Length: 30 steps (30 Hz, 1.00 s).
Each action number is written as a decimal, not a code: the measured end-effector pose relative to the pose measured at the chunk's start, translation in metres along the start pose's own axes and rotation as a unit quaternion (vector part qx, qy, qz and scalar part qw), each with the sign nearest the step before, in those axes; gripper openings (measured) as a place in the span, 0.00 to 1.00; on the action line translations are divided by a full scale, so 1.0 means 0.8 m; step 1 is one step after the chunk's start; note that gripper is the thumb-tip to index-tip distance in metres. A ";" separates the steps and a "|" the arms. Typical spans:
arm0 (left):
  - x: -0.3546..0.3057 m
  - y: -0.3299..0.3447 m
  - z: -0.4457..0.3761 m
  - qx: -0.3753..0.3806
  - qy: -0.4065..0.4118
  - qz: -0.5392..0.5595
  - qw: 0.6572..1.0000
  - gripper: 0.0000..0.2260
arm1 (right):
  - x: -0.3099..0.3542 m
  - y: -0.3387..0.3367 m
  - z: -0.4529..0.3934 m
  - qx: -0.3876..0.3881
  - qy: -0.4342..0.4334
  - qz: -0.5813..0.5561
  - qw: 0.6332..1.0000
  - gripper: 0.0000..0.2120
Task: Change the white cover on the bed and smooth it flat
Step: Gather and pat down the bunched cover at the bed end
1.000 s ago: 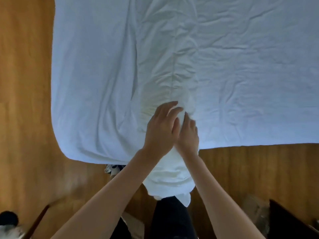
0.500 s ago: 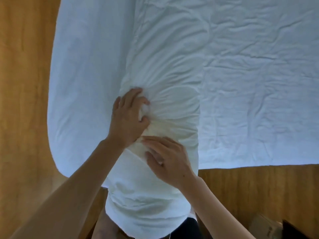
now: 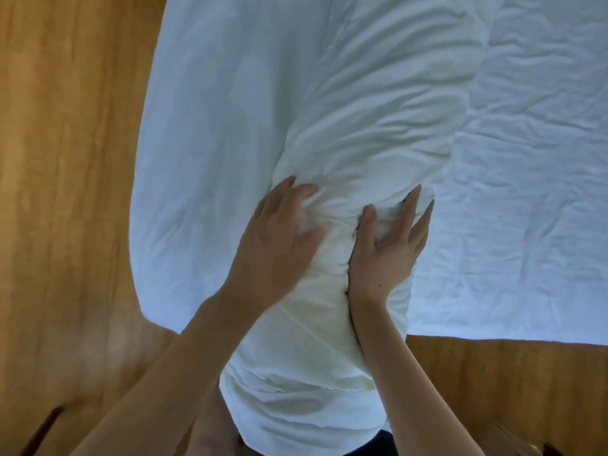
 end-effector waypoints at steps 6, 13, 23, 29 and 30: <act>0.039 0.017 0.075 -0.019 0.016 -0.135 0.991 0.32 | 0.042 0.046 0.017 -0.041 -0.045 0.021 0.998 0.27; 0.114 -0.015 0.054 -0.034 -0.067 -0.109 0.991 0.33 | 0.096 0.070 0.015 0.130 -0.045 0.060 0.989 0.33; 0.160 -0.037 0.037 0.002 -0.087 -0.052 0.995 0.34 | 0.089 0.084 0.046 0.182 -0.368 0.176 0.894 0.25; 0.165 -0.069 0.031 0.006 -0.133 -0.092 0.987 0.29 | 0.113 0.118 0.061 0.133 -0.417 0.164 0.884 0.22; 0.156 -0.074 0.035 -0.007 -0.135 -0.100 0.986 0.28 | 0.116 0.123 0.062 0.135 -0.420 0.163 0.883 0.22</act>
Point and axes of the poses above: each hand's wrist, its own z-axis away from the middle knuckle, its own y-axis out of the palm, x = y × z, the point moved 6 cm from there along -z, towards the middle knuckle, and after that the axes turned 11 degrees about x, right-handed, at the moved point
